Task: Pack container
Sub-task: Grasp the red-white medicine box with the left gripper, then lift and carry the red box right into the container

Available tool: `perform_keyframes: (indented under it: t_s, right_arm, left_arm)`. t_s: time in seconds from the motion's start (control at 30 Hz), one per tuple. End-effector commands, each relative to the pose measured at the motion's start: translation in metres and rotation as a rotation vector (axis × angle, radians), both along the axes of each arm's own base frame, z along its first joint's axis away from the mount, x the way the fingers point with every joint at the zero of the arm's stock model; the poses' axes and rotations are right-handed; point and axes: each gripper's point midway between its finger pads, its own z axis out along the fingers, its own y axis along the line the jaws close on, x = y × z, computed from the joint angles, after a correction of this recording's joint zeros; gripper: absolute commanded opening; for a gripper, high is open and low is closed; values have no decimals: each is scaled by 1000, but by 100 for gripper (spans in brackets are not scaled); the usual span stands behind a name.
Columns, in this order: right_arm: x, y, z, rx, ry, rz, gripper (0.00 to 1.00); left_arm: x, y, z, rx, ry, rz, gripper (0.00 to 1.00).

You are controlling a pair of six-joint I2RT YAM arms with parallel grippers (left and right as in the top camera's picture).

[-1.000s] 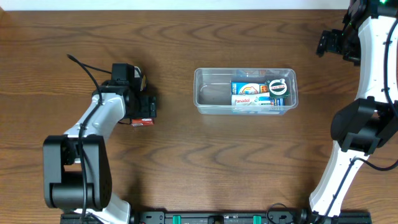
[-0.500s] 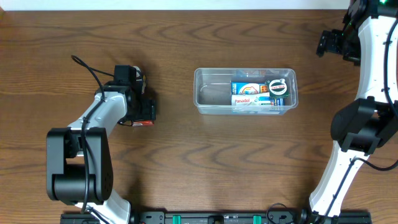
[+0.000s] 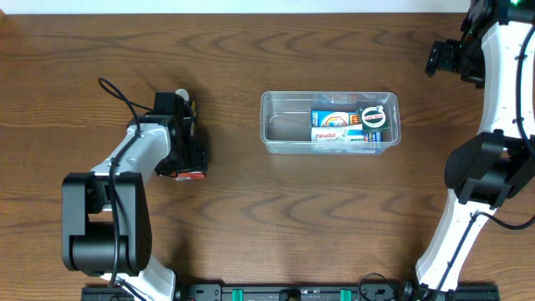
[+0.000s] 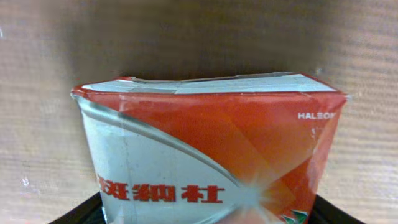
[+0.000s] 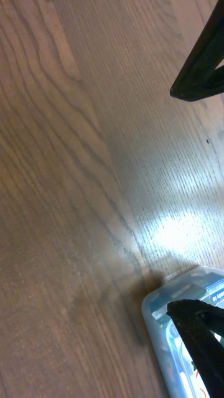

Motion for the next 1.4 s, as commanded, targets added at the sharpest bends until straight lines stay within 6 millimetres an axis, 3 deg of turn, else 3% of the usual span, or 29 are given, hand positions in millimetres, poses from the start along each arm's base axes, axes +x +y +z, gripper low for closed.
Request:
perform_keyframes:
  t_s: [0.0, 0.27, 0.4, 0.63, 0.8, 0.97, 1.37]
  right_arm:
    - [-1, -2, 3, -7, -3, -7, 99]
    - [-1, -2, 3, -7, -3, -7, 99]
    - [-1, -2, 3, -7, -3, -7, 99]
    - [-1, -2, 3, -7, -3, -7, 99]
    - [-1, -2, 3, -7, -3, -7, 99]
    - [-1, -2, 3, -7, -3, -7, 99]
    - [-1, -2, 3, -7, -3, -7, 99]
  left_arm:
    - [17, -8, 34, -42, -95, 43, 66]
    - [45, -29, 110, -83, -333, 63, 64]
    - [62, -50, 140, -134, -442, 88, 64]
    - [97, -120, 202, -272, -663, 27, 63]
    - [108, -164, 239, -392, -789, 9, 61]
    - [108, -191, 241, -443, -800, -12, 57]
    - [80, -266, 179, -430, -665, -249, 56]
